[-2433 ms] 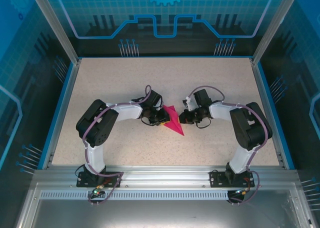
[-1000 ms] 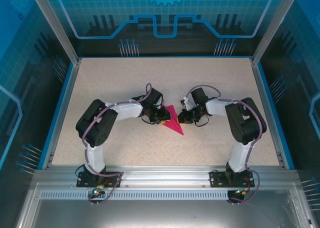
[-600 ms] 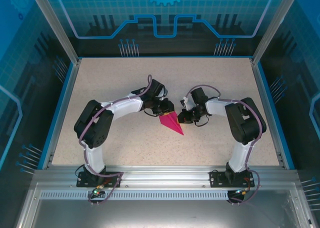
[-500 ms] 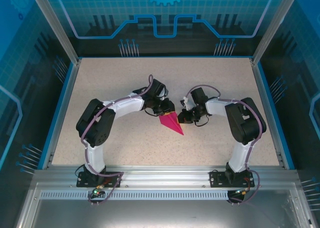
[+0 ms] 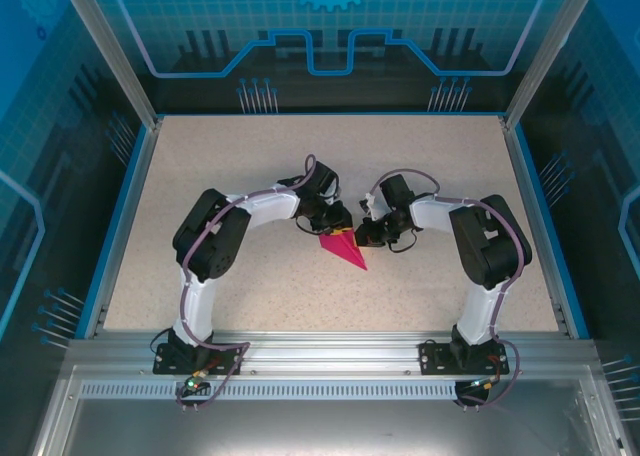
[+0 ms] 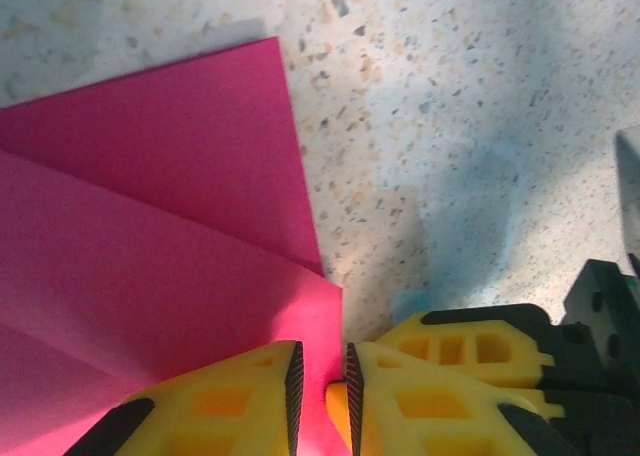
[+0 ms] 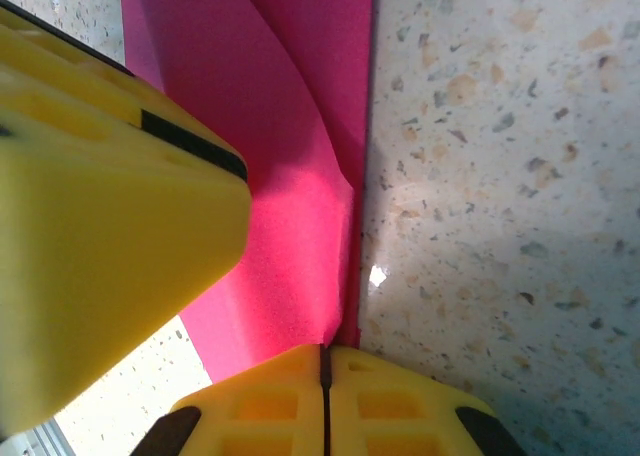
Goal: Fold a paper plane with a square sheet of paper (fold left side to right side)
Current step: Fourth fold the wing at the center of the table.
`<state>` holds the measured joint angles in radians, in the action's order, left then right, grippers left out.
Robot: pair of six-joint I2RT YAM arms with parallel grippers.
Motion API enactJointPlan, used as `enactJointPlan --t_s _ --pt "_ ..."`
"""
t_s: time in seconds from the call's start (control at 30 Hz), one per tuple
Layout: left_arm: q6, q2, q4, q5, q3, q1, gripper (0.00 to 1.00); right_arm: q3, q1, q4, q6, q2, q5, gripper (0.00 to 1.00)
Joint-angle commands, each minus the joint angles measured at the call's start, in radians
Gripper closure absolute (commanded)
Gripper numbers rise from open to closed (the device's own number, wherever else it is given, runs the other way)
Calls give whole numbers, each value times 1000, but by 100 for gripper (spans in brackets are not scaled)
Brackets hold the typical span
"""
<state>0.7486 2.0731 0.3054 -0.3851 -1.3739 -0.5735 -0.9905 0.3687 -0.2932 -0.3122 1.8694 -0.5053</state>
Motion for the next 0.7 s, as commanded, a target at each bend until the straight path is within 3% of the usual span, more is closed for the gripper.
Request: enactJointPlan --t_s 0.0,0.3,0.67 --pt "-36 27 58 27 -27 -3 77 0 24 -53 21 47 58 93" --pt "-32 40 67 71 15 3 78 -9 24 -60 21 37 49 91" --pt "-10 41 28 78 73 3 78 1 -14 -121 19 -138 15 74"
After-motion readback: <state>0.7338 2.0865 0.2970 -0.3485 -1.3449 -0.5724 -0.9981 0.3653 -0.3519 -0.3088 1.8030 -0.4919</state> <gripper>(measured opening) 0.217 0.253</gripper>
